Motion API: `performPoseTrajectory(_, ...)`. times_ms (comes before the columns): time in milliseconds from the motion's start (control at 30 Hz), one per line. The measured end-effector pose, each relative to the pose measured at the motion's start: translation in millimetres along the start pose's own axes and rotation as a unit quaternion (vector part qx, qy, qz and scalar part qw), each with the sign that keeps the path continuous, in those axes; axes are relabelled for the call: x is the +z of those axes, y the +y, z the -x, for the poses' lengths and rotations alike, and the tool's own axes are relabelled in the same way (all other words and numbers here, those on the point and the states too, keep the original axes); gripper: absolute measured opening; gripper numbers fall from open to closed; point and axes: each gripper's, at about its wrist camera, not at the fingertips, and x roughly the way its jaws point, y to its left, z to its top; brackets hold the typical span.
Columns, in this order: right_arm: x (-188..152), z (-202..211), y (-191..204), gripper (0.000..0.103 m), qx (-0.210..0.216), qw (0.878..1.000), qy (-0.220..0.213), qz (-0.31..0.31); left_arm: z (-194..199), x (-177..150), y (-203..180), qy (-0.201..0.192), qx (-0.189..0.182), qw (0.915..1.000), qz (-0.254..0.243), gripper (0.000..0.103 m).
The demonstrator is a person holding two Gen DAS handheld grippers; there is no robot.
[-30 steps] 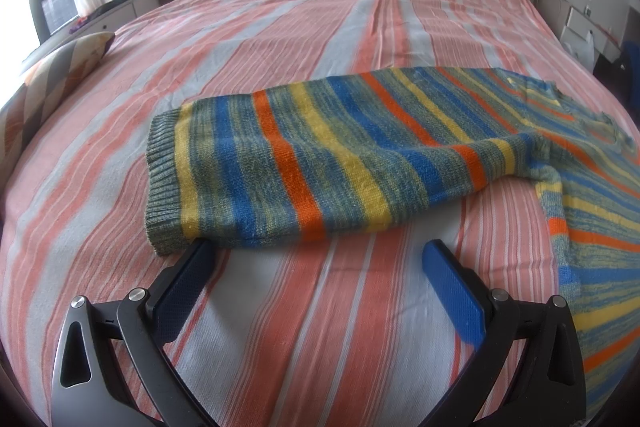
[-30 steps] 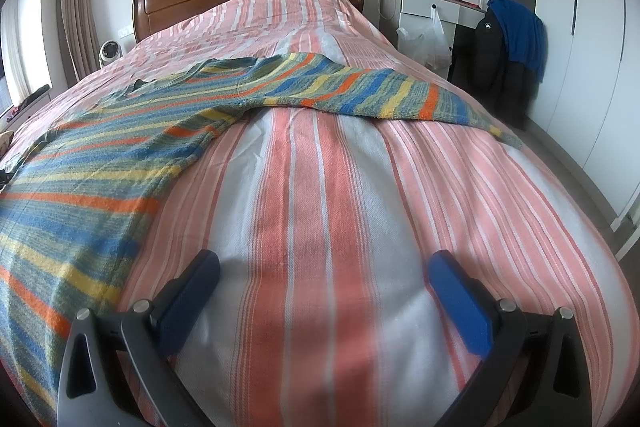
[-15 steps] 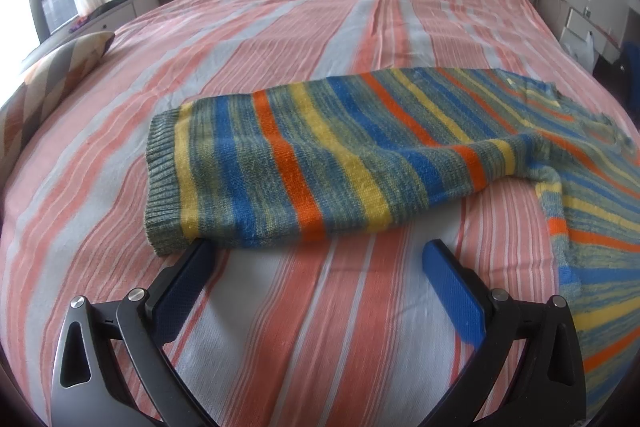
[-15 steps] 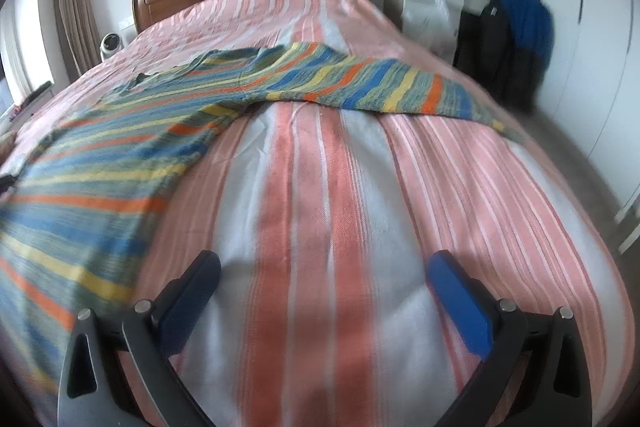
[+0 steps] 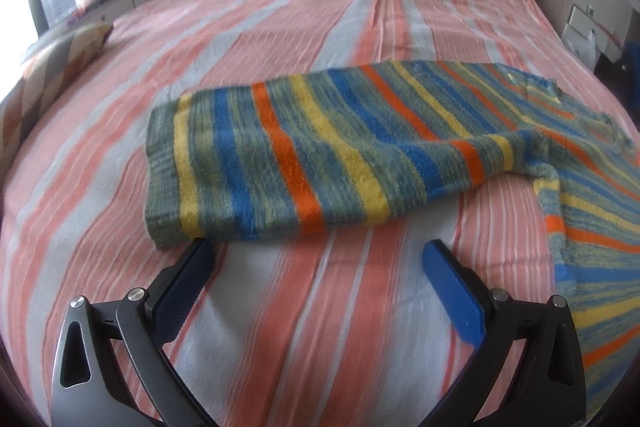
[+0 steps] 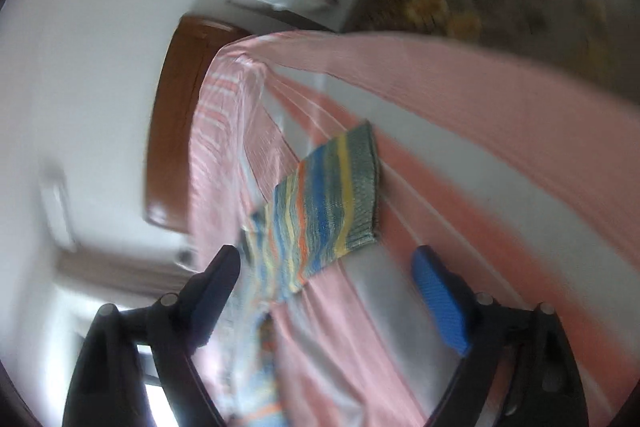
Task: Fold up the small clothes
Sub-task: 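Grasp the sweater side edge with the right gripper, fold it inward, release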
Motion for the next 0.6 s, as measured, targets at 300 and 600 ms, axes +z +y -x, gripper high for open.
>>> performPoseTrajectory(300,31,-59,0,0.043,0.004,0.999,0.035,-0.025,30,-29,-8,0.049,-0.064,0.9962,-0.032,0.103)
performPoseTrajectory(600,-22,-65,176,0.006,-0.032,0.974,0.024,0.224,38,-58,-9,-0.021,-0.055,0.9974,-0.040,0.103)
